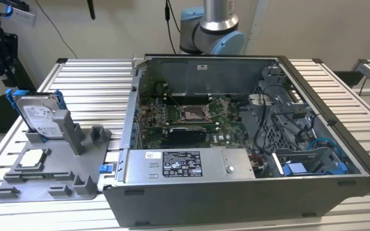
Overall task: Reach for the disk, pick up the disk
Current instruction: 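Pick up the disk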
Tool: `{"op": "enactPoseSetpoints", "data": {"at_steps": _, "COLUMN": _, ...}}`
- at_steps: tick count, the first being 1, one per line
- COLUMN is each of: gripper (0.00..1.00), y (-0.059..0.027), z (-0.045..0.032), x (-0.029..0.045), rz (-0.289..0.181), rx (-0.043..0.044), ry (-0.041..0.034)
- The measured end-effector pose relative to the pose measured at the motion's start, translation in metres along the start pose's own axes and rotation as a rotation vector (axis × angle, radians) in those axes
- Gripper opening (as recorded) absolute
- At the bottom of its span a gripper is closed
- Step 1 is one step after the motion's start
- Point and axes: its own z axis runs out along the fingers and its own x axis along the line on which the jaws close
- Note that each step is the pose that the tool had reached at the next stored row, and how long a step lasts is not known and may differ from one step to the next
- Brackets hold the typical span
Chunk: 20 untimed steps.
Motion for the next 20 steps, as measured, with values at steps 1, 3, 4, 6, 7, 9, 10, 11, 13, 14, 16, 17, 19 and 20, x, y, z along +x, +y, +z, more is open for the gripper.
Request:
{"op": "enactPoseSetpoints", "data": {"at_steps": 1, "gripper": 0.0, "y": 0.0, "z": 0.0, "x": 0.0, "rz": -0.018, "rx": -0.0001, "ry": 0.0005}}
{"op": "enactPoseSetpoints", "data": {"at_steps": 3, "gripper": 0.0, "y": 0.0, "z": 0.0, "x": 0.0, "rz": -0.055, "rx": -0.0004, "ry": 0.0016}}
{"op": "enactPoseSetpoints", "data": {"at_steps": 4, "gripper": 0.0, "y": 0.0, "z": 0.0, "x": 0.0, "rz": -0.073, "rx": -0.0002, "ry": 0.0021}}
{"op": "enactPoseSetpoints", "data": {"at_steps": 6, "gripper": 0.0, "y": 0.0, "z": 0.0, "x": 0.0, "rz": -0.109, "rx": 0.0, "ry": 0.0031}}
{"op": "enactPoseSetpoints", "data": {"at_steps": 7, "gripper": 0.0, "y": 0.0, "z": 0.0, "x": 0.0, "rz": -0.128, "rx": 0.0, "ry": 0.0036}}
{"op": "enactPoseSetpoints", "data": {"at_steps": 9, "gripper": 0.0, "y": 0.0, "z": 0.0, "x": 0.0, "rz": -0.155, "rx": 0.0001, "ry": 0.0044}}
{"op": "enactPoseSetpoints", "data": {"at_steps": 10, "gripper": 0.0, "y": 0.0, "z": 0.0, "x": 0.0, "rz": -0.166, "rx": 0.0001, "ry": 0.0047}}
{"op": "enactPoseSetpoints", "data": {"at_steps": 11, "gripper": 0.0, "y": 0.0, "z": 0.0, "x": 0.0, "rz": -0.175, "rx": 0.0, "ry": 0.005}}
{"op": "enactPoseSetpoints", "data": {"at_steps": 13, "gripper": 0.0, "y": 0.0, "z": 0.0, "x": 0.0, "rz": -0.18, "rx": -0.0001, "ry": 0.0051}}
{"op": "enactPoseSetpoints", "data": {"at_steps": 14, "gripper": 0.0, "y": 0.0, "z": 0.0, "x": 0.0, "rz": -0.18, "rx": -0.0001, "ry": 0.0052}}
{"op": "enactPoseSetpoints", "data": {"at_steps": 16, "gripper": 0.0, "y": 0.0, "z": 0.0, "x": 0.0, "rz": -0.181, "rx": -0.0001, "ry": 0.0051}}
{"op": "enactPoseSetpoints", "data": {"at_steps": 17, "gripper": 0.0, "y": 0.0, "z": 0.0, "x": 0.0, "rz": -0.181, "rx": -0.0001, "ry": 0.0052}}
{"op": "enactPoseSetpoints", "data": {"at_steps": 19, "gripper": 0.0, "y": 0.0, "z": 0.0, "x": 0.0, "rz": -0.182, "rx": 0.0, "ry": 0.0052}}
{"op": "enactPoseSetpoints", "data": {"at_steps": 20, "gripper": 0.0, "y": 0.0, "z": 0.0, "x": 0.0, "rz": -0.182, "rx": -0.0002, "ry": 0.0052}}
